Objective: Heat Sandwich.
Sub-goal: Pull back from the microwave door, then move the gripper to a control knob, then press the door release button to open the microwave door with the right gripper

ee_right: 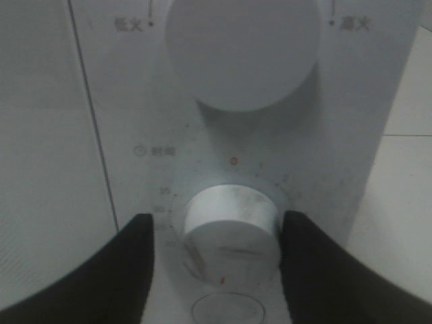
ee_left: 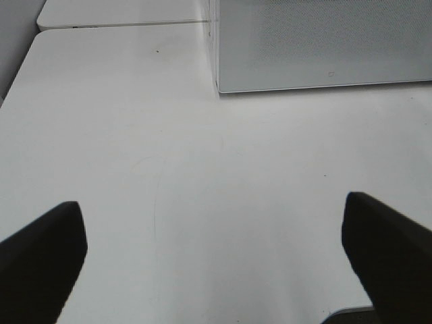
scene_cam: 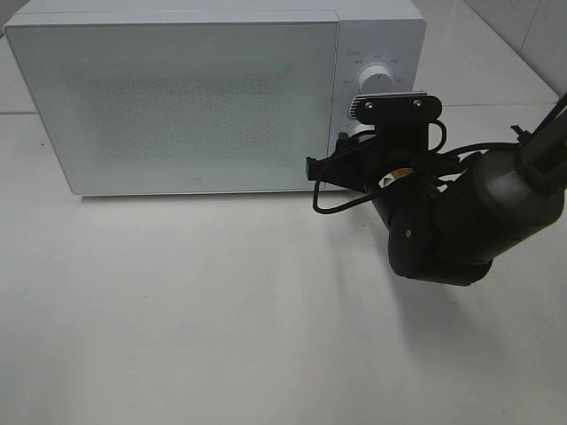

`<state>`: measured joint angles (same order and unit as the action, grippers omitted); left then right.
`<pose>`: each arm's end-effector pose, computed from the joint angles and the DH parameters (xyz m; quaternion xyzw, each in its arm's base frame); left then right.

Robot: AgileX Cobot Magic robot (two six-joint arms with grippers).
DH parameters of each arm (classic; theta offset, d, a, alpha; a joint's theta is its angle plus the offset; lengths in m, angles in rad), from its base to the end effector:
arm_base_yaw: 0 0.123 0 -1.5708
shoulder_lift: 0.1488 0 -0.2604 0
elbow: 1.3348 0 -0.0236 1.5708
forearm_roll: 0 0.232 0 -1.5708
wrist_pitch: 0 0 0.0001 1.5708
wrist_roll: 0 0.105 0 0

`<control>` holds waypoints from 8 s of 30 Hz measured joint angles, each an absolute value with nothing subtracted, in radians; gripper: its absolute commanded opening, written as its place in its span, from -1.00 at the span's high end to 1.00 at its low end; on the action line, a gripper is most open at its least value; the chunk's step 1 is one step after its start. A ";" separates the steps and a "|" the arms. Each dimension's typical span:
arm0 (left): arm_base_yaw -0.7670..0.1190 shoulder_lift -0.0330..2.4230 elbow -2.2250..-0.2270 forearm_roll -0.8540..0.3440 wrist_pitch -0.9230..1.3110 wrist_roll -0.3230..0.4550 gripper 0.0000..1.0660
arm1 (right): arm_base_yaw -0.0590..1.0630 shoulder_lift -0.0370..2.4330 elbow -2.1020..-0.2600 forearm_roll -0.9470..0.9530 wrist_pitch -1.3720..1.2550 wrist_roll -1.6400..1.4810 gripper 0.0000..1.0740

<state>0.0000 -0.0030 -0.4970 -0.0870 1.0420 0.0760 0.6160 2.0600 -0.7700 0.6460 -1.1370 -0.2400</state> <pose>0.0165 -0.0079 0.2631 0.0335 0.8469 -0.0233 0.5303 0.3167 0.1539 0.1103 -0.0196 0.7519 0.0042 0.6590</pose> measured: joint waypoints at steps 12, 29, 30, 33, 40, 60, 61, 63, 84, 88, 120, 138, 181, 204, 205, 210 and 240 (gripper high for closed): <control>0.000 -0.003 -0.497 -0.087 1.042 0.076 -0.82 | 0.615 2.060 -0.767 0.657 -1.146 -0.240 0.91; 0.000 -0.003 -0.497 -0.087 1.042 0.076 -0.82 | 0.615 2.060 -0.767 0.656 -1.147 -0.219 0.94; 0.000 -0.003 -0.497 -0.087 1.042 0.076 -0.82 | 0.615 2.060 -0.767 0.653 -1.148 -0.200 0.94; 0.000 -0.003 -0.497 -0.087 1.042 0.076 -0.82 | 0.614 2.060 -0.765 0.649 -1.150 -0.171 0.94; 0.000 -0.003 -0.497 -0.087 1.042 0.076 -0.82 | 0.614 2.060 -0.765 0.647 -1.151 0.037 0.92; 0.000 -0.003 -0.497 -0.087 1.042 0.076 -0.82 | 0.612 2.060 -0.762 0.641 -1.152 0.764 0.91; 0.000 -0.003 -0.497 -0.087 1.042 0.076 -0.82 | 0.612 2.060 -0.762 0.641 -1.152 0.830 0.91; 0.000 -0.003 -0.497 -0.087 1.042 0.076 -0.82 | 0.612 2.060 -0.762 0.641 -1.152 0.867 0.90; 0.000 -0.003 -0.497 -0.087 1.042 0.076 -0.82 | 0.612 2.060 -0.759 0.642 -1.153 1.525 0.88; 0.000 -0.003 -0.497 -0.087 1.042 0.076 -0.82 | 0.612 2.060 -0.759 0.643 -1.153 1.569 0.86; 0.000 -0.003 -0.497 -0.087 1.042 0.076 -0.82 | 0.612 2.060 -0.759 0.644 -1.152 1.548 -0.01; 0.000 -0.003 -0.497 -0.087 1.042 0.076 -0.82 | 0.615 2.024 -0.692 0.553 -1.154 1.479 -0.42; 0.000 -0.003 -0.497 -0.087 1.042 0.076 -0.82 | 0.615 1.518 -0.476 0.176 -0.296 0.670 -0.42; 0.000 -0.003 -0.497 -0.087 1.042 0.076 -0.82 | 0.615 1.117 -0.752 0.142 0.837 -0.051 -0.42; 0.000 -0.003 -0.497 -0.087 1.042 0.076 -0.82 | 0.615 1.117 -0.752 0.142 0.837 -0.051 -0.42; 0.000 -0.003 -0.497 -0.087 1.042 0.076 -0.82 | 0.615 0.998 -0.757 0.130 0.914 -0.064 -0.42; 0.000 -0.003 -0.497 -0.087 1.042 0.076 -0.82 | 0.274 0.271 -0.545 0.007 1.029 -0.009 -0.42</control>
